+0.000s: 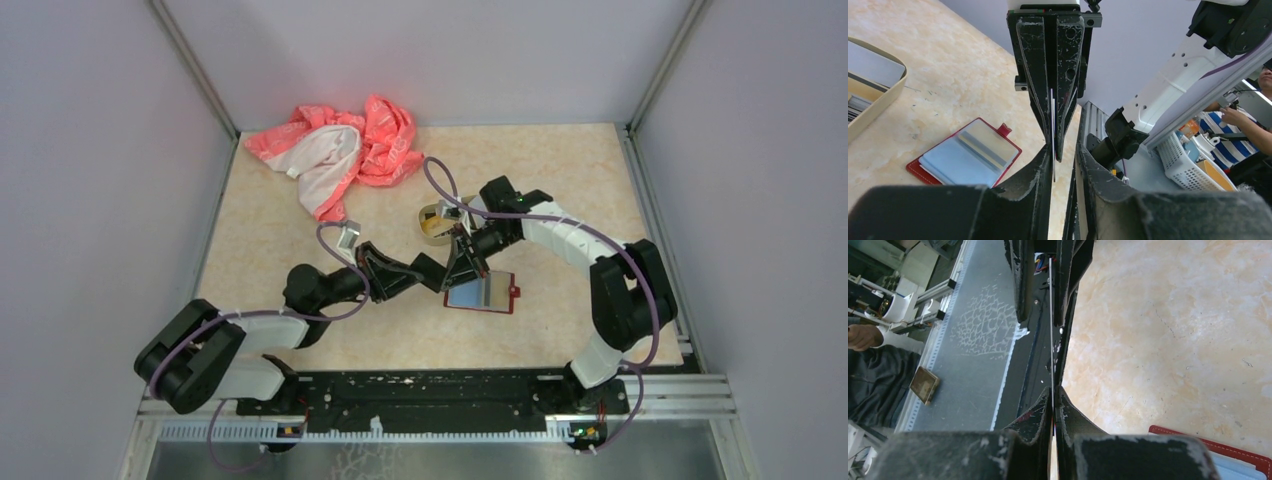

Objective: Put the credit cards into the card holder
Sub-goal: Pick up the credit card from the storage box, then insert the credit card into the card holder.

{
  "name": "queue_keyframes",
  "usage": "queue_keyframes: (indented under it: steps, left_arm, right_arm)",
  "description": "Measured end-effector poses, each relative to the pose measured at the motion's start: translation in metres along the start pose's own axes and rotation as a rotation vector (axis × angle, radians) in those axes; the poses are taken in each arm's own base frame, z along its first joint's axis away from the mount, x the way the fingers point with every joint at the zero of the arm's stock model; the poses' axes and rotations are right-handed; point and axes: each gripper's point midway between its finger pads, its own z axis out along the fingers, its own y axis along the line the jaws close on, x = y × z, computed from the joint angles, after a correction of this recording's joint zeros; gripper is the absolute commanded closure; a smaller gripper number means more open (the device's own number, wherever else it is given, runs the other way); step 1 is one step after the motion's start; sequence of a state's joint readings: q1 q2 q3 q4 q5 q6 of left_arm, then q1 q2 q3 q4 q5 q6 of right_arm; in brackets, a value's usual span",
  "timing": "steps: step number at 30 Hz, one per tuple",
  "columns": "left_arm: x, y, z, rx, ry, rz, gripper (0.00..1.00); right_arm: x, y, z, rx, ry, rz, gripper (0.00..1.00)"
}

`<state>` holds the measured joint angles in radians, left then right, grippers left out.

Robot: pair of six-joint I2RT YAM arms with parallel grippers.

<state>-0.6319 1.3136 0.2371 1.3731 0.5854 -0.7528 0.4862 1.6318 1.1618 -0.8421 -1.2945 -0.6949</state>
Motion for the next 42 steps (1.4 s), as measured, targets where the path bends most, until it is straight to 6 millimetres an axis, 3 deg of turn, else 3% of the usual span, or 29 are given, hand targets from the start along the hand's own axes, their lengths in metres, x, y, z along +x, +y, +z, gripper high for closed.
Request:
queue_keyframes:
  steps: [2, 3, 6, 10, 13, 15, 18, 24, 30, 36, 38, 42]
  left_arm:
    - [0.003, 0.001, 0.0, -0.001, 0.015, -0.006, 0.87]
    - [0.004, 0.001, -0.001, -0.001, 0.019, -0.009, 0.97]
    - [0.005, 0.005, -0.002, -0.012, 0.025, -0.009, 1.0]
    - [0.004, 0.006, -0.002, -0.017, 0.025, -0.01, 1.0]
    - [0.005, 0.011, -0.005, -0.041, 0.032, -0.016, 1.0]
    - [0.006, 0.013, -0.006, -0.054, 0.04, -0.022, 1.0]
    - [0.017, 0.018, -0.011, -0.09, 0.094, -0.056, 1.0]
    - [0.055, 0.029, -0.023, -0.133, 0.257, -0.152, 1.0]
    - [0.089, 0.042, -0.029, -0.149, 0.377, -0.256, 1.0]
    - [0.112, 0.052, -0.031, -0.143, 0.447, -0.351, 1.0]
    - [0.116, 0.054, -0.03, -0.138, 0.459, -0.374, 1.0]
    - [0.117, 0.055, -0.027, -0.124, 0.46, -0.389, 1.0]
  right_arm:
    - [0.001, 0.001, 0.0, -0.002, 0.003, 0.003, 1.0]
    - [0.002, 0.001, 0.0, -0.003, 0.004, 0.003, 1.0]
    - [0.002, 0.002, 0.0, -0.005, 0.005, 0.002, 1.0]
    - [0.003, -0.001, 0.0, 0.009, 0.024, 0.003, 0.72]
    - [0.004, -0.015, -0.007, 0.085, 0.085, -0.035, 0.61]
    - [0.006, -0.027, -0.016, 0.171, 0.134, -0.079, 0.47]
    - [0.016, -0.043, -0.035, 0.335, 0.223, -0.217, 0.42]
    - [0.052, -0.056, -0.072, 0.507, 0.437, -0.476, 0.42]
    - [0.079, -0.097, -0.105, 0.6, 0.568, -0.456, 0.42]
    - [0.098, -0.119, -0.135, 0.686, 0.588, -0.385, 0.44]
    - [0.1, -0.125, -0.14, 0.705, 0.587, -0.376, 0.52]
    - [0.099, -0.135, -0.142, 0.731, 0.576, -0.369, 0.83]
